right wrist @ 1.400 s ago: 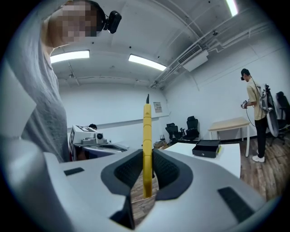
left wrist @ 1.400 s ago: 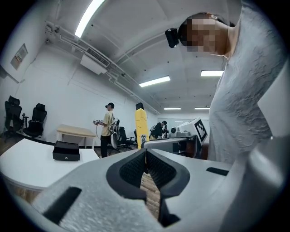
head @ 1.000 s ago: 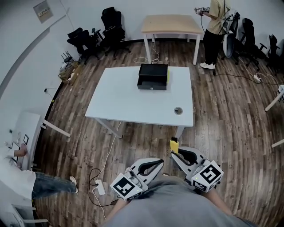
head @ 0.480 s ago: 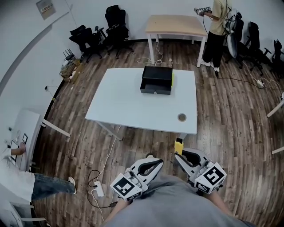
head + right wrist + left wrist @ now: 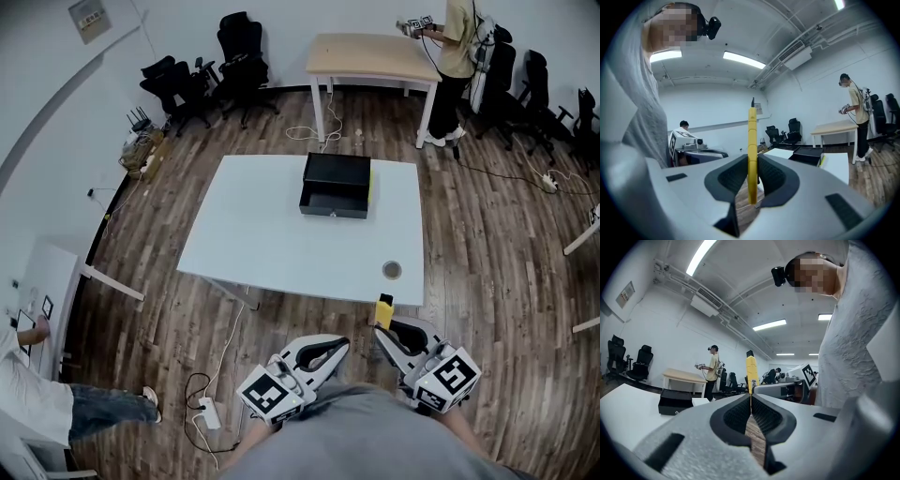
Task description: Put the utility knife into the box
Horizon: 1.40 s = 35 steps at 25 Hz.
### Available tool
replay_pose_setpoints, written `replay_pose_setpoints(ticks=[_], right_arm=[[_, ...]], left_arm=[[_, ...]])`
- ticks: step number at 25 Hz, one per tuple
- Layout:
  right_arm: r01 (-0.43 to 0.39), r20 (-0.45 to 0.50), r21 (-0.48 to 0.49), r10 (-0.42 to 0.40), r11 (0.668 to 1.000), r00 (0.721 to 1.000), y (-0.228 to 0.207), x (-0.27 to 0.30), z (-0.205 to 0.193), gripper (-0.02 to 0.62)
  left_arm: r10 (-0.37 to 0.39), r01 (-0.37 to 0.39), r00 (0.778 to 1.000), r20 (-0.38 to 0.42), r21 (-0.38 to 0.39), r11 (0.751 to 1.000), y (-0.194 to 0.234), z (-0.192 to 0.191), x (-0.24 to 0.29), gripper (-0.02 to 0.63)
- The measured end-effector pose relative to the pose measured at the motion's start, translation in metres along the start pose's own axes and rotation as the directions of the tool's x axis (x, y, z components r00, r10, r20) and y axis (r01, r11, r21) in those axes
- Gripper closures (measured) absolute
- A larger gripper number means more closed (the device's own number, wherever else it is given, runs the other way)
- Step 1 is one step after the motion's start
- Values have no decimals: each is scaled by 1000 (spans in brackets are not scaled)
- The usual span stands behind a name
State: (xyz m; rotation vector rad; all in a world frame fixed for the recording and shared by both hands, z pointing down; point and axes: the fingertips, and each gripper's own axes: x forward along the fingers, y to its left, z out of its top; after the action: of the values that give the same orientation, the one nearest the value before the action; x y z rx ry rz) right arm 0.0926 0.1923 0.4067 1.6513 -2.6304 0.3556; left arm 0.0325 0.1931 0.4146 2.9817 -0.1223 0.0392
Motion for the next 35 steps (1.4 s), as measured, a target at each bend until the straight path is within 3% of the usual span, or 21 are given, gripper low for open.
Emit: replay_pose_setpoints(ticks=[20, 35], right_arm=[[61, 1, -15, -61, 998, 998, -55, 142, 38, 517], [91, -32, -28, -91, 996, 995, -79, 179, 40, 517]], left_arm=[[-40, 39, 999, -3, -22, 999, 167, 29, 4, 588], [-74, 73, 997, -9, -45, 996, 211, 27, 14, 588]])
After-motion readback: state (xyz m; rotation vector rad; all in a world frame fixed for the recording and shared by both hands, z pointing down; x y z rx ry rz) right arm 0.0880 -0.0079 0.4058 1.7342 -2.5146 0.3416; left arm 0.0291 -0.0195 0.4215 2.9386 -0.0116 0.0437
